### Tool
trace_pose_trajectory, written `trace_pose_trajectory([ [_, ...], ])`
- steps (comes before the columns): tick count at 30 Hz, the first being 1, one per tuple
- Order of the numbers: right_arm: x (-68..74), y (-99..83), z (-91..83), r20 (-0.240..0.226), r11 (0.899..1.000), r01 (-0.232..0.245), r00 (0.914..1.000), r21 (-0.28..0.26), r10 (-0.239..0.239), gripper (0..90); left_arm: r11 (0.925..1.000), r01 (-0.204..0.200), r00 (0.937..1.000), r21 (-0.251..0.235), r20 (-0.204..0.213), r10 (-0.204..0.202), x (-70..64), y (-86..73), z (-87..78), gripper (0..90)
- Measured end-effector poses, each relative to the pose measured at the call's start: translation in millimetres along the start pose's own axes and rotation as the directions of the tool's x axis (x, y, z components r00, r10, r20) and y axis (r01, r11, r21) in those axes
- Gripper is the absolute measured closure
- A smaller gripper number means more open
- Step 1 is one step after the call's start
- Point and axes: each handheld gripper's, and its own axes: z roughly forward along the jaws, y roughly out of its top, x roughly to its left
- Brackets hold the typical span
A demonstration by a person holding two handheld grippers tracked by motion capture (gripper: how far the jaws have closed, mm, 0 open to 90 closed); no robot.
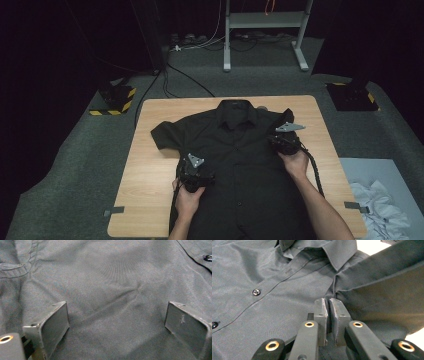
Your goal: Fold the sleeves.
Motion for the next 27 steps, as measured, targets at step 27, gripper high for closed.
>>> trace_pose_trajectory([
  [27, -0.3, -1.9, 7.9, -0.021, 0.999, -0.045, 0.9987, 0.012, 0.045, 83.8, 1.0, 0.0, 1.0, 0.0, 0.0, 0.0, 0.0, 0.0, 0.0, 5.6],
])
